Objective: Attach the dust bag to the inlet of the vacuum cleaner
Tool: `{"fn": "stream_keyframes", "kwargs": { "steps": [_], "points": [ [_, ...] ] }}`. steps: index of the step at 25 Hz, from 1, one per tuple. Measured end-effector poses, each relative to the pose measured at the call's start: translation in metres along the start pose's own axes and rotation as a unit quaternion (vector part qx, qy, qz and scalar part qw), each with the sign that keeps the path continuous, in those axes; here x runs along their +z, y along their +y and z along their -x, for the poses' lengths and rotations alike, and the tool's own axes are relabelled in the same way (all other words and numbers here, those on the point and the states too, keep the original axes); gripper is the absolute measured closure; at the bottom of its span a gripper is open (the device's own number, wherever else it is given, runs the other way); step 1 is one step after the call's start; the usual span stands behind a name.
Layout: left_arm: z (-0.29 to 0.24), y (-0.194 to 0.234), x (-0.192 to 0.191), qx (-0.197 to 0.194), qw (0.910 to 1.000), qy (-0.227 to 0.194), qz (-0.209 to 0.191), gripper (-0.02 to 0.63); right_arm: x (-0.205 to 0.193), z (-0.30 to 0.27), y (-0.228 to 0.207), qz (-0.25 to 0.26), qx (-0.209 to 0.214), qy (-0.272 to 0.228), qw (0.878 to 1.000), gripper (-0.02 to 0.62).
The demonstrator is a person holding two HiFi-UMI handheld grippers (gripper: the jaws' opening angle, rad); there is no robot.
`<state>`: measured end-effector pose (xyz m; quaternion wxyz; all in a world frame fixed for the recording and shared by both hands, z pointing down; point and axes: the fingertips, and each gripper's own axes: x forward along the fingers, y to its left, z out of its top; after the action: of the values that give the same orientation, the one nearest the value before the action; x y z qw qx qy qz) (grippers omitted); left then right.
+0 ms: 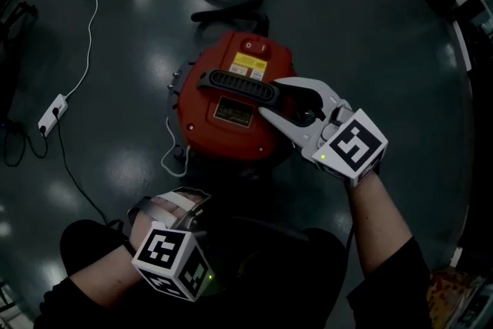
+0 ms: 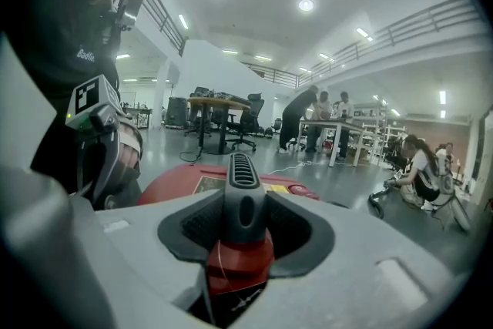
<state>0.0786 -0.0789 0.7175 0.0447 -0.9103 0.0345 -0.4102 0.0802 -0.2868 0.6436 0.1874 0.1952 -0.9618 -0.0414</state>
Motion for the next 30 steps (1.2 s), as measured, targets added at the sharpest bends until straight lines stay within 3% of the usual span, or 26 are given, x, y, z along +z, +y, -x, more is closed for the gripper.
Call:
{"fn": "stream_keyframes", "kwargs": {
  "steps": [9,22,30],
  "points": [
    [0.008,0.007,-0.011,-0.002,0.9968,-0.020,0.078,0.569,0.001,0.000,0.000,0.004,-0.011,-0.007,1.000,0.439],
    [-0.002,0.016,-0.006,-0.017,0.9966,-0.006,0.080,0.549,0.000,-0.002,0.000,0.002,-0.020,-0.010,1.000,0.440],
    [0.003,0.021,-0.014,-0.017,0.9920,-0.014,0.124,0.546,-0.001,-0.003,0.000,0.002,-0.021,-0.003,1.000,0.442]
  ]
}}
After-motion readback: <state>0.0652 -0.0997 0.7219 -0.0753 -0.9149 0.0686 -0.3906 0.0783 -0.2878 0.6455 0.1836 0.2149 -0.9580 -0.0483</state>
